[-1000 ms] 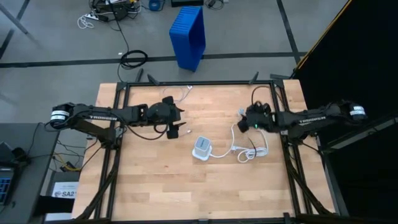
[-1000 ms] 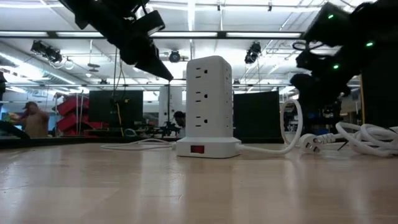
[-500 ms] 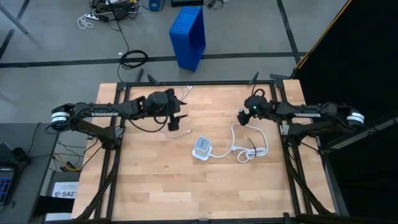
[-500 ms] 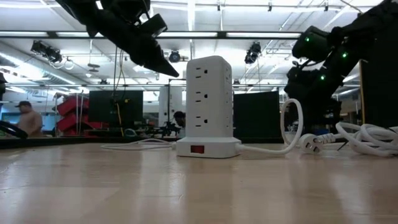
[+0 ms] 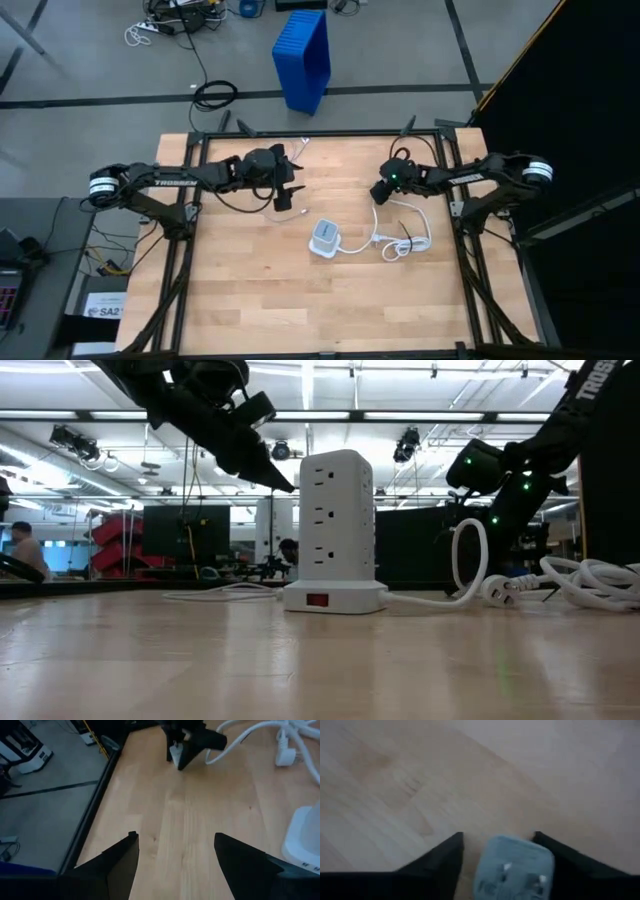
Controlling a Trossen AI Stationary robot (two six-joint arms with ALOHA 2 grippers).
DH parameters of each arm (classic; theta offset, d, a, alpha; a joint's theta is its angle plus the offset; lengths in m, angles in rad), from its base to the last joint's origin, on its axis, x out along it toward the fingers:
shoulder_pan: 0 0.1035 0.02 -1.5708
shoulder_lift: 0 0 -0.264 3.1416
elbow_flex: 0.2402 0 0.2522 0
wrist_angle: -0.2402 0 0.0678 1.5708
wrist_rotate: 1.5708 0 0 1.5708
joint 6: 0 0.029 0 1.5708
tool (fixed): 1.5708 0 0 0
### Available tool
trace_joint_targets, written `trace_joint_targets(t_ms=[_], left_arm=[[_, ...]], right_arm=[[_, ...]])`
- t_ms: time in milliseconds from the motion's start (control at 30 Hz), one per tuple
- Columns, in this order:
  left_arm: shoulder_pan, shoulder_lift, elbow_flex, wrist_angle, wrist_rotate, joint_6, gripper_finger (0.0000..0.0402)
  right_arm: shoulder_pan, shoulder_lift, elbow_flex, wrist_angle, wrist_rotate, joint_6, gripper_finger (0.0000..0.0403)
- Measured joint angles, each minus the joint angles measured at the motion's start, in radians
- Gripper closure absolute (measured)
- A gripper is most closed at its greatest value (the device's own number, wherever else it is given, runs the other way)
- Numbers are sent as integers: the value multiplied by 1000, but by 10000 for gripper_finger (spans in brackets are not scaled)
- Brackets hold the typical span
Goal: Plug in charger
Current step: Insert the white charger cable into the white charger adapter
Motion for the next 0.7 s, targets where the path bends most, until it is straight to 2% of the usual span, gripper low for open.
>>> trace_joint_targets(t_ms=[33,300,367,467,567,700], left_arm=[[0,5,0,0,-2,0,159],[14,32,0,30,-36,7,159],[20,32,0,39,-37,25,159],[22,32,0,87,-37,50,159],[21,33,0,182,-20,67,159],[5,57,0,392,102,68,159]], right_arm=[[0,-12,0,1,0,-8,293],[0,-117,0,4,-27,-45,293],[-1,-161,0,50,-67,-45,293],[7,-233,0,183,-164,-44,293],[33,-268,0,396,-242,-27,293],[81,-233,0,673,-280,-18,293]])
